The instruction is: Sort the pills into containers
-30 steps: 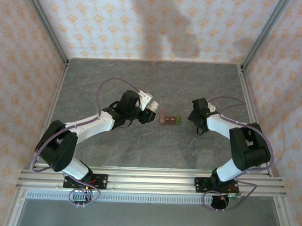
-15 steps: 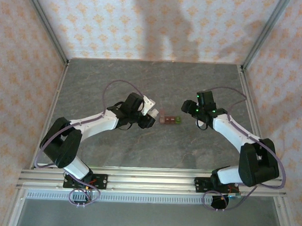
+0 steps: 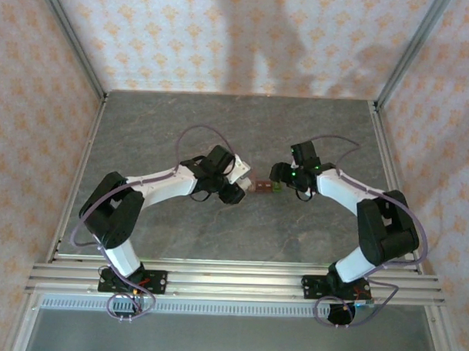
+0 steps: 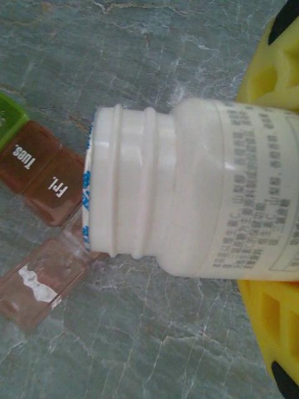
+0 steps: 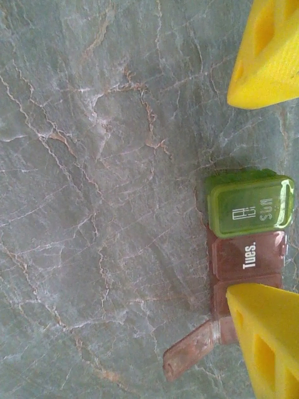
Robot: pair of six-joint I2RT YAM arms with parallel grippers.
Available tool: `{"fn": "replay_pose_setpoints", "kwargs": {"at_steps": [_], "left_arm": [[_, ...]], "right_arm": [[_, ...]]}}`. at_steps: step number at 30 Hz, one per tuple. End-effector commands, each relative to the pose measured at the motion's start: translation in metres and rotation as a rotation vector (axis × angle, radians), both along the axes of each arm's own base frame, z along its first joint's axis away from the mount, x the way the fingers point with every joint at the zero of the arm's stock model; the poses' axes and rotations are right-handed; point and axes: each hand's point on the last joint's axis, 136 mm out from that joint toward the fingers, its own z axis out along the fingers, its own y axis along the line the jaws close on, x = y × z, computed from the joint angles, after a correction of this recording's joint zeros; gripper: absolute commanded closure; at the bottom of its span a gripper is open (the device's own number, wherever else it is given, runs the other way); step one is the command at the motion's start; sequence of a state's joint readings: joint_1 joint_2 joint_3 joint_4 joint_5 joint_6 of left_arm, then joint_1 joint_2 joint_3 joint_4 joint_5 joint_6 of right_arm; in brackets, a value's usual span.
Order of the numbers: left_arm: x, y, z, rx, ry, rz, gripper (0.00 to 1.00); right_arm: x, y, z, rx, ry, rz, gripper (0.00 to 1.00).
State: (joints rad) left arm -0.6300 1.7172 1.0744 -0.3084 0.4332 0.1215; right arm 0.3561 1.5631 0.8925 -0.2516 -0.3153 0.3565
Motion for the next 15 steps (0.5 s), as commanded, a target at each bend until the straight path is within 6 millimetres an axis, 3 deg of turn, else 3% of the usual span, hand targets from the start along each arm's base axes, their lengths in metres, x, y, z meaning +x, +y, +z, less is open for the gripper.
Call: {"fn": "replay_pose_setpoints", "kwargs": {"at_steps": [1,15], "left_arm": [[0.002,-0.003,0.003,0.03,0.0,-0.031,1.0],[0.003,-0.001,-0.006,0.147,0.045,-0.068,1.0]], "right_arm": [[0.003,0.002,0.001,-0.023,0.008,0.019,0.27],[0.002,0.005,-0.012,-0.026,0.058,0.021,0.28]]}}
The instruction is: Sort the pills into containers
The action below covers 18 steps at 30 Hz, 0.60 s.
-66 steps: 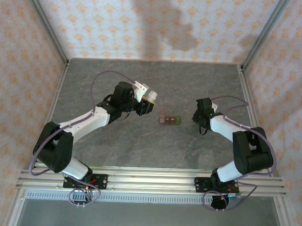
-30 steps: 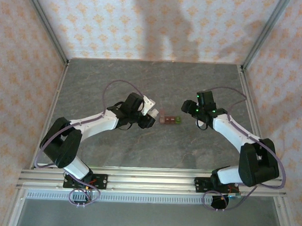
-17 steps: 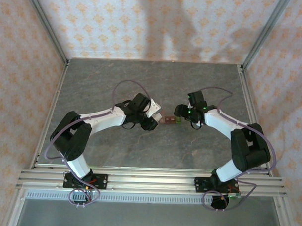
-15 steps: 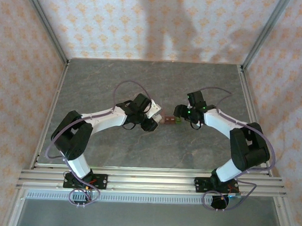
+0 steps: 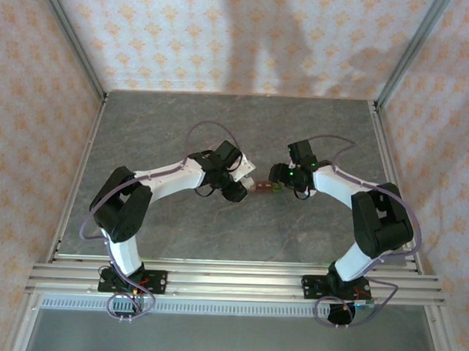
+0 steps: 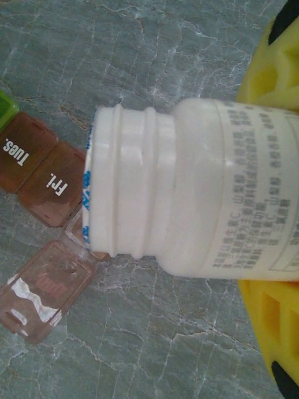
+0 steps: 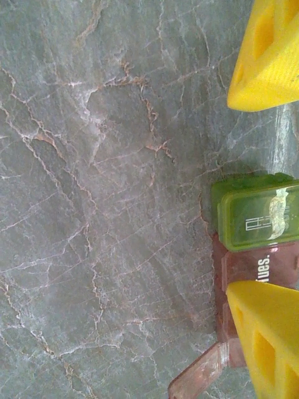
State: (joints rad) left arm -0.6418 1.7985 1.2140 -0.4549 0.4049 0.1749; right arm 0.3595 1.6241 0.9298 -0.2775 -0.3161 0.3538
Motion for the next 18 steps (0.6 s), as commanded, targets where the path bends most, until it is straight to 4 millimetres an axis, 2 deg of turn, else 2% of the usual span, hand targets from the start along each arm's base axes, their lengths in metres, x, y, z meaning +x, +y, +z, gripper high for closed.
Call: {"fn": "replay_pose_setpoints", "kwargs": {"at_steps": [1,18], "left_arm": [[-0.004,0.004,-0.006,0.073,0.017,-0.026,1.0],[0.005,0.006,-0.006,0.17,0.031,-0.052,1.0]], "right_arm": [[0.0,0.003,0.0,-0.009,0.013,0.016,0.28],[-0.005,0.006,-0.017,-0.008,0.07,0.031,0.29]]}}
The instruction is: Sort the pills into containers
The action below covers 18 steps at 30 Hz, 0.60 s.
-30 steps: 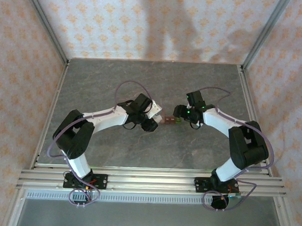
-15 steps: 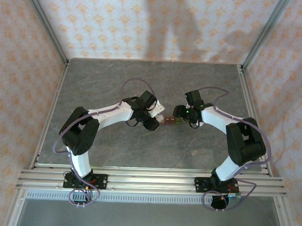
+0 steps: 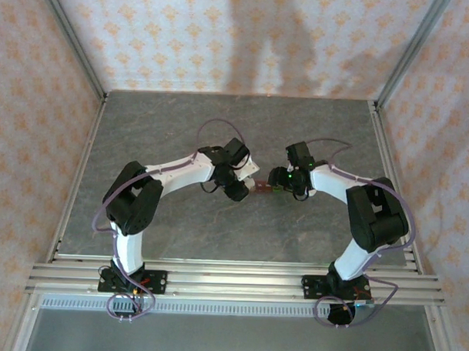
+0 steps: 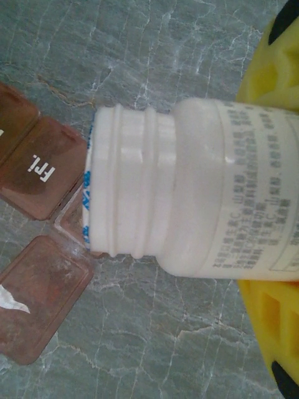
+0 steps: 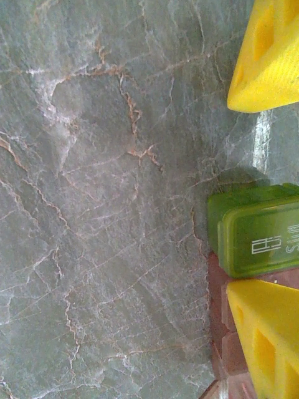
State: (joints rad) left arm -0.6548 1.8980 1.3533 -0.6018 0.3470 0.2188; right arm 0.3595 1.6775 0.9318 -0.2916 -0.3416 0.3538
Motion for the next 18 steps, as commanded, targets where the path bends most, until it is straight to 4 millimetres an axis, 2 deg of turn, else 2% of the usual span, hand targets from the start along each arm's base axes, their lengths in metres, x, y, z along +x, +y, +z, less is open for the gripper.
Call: {"fn": "replay_pose_setpoints", "kwargs": {"at_steps": [1,2,3,18], "left_arm": [[0.0,0.006,0.005,0.057,-0.008,-0.026,1.0],[0.0,0.006,0.006,0.061,-0.009,-0.028,1.0],[-0.001,0.007,-0.005,0.082,0.014,-0.031,1.0],[0.001,0.003,-0.008,0.11,0.026,-0.046,1.0]], "right_arm": [[0.002,0.004,0.002,-0.005,0.002,0.018,0.29],[0.001,0.004,0.001,-0.006,0.007,0.017,0.29],[0.001,0.004,0.001,-0.005,0.005,0.018,0.29],[0.0,0.004,-0.003,-0.009,0.016,0.016,0.3]]}}
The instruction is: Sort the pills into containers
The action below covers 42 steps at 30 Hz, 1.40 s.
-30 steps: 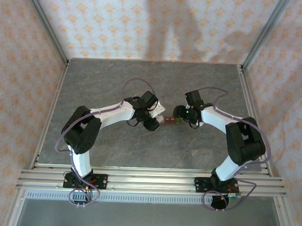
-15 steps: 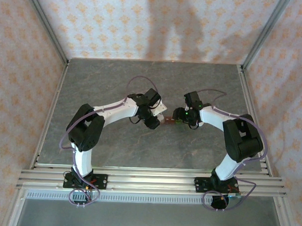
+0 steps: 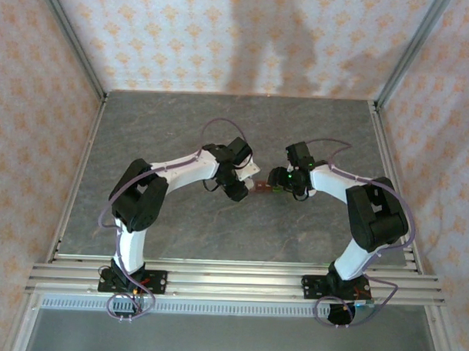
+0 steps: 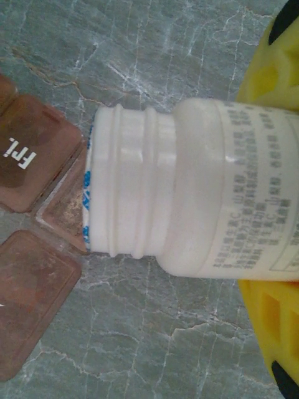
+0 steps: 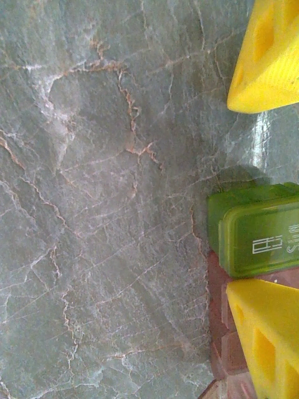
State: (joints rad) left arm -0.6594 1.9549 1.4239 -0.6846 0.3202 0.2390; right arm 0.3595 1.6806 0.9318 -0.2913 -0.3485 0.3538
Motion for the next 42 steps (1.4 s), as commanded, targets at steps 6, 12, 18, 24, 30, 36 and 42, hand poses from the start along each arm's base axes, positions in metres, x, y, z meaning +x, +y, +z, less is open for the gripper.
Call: {"fn": "replay_pose_setpoints", "kwargs": {"at_steps": [6,12,18,24,30,36,42], "left_arm": [[0.0004,0.0012,-0.0026,0.083,-0.007,-0.051,1.0],[0.0022,0.0049,-0.0052,0.13,-0.008,-0.061,1.0],[0.0044,0.0076,-0.0037,0.163,-0.004,-0.065,1.0],[0.0053,0.0092,-0.0024,0.199,-0.002,-0.08,1.0],[0.0052,0.0087,-0.0046,0.219,0.004,-0.093,1.0],[0.0066,0.0071,-0.0037,0.244,-0.003,-0.113,1.0],[0.0089,0.0066,-0.0031,0.276,-0.012,-0.124,1.0]], "right_arm": [[0.0005,0.0025,-0.0029,-0.015,0.016,0.012,0.3],[0.0006,0.0021,-0.0021,-0.014,0.015,0.009,0.3],[0.0,0.0028,-0.0035,-0.014,0.017,0.011,0.3],[-0.0003,0.0031,-0.0044,-0.013,0.021,0.011,0.3],[-0.0004,0.0028,-0.0046,-0.013,0.021,0.011,0.3],[-0.0002,0.0033,-0.0044,-0.011,0.021,0.01,0.3],[-0.0006,0.0031,-0.0047,-0.01,0.023,0.009,0.3]]}}
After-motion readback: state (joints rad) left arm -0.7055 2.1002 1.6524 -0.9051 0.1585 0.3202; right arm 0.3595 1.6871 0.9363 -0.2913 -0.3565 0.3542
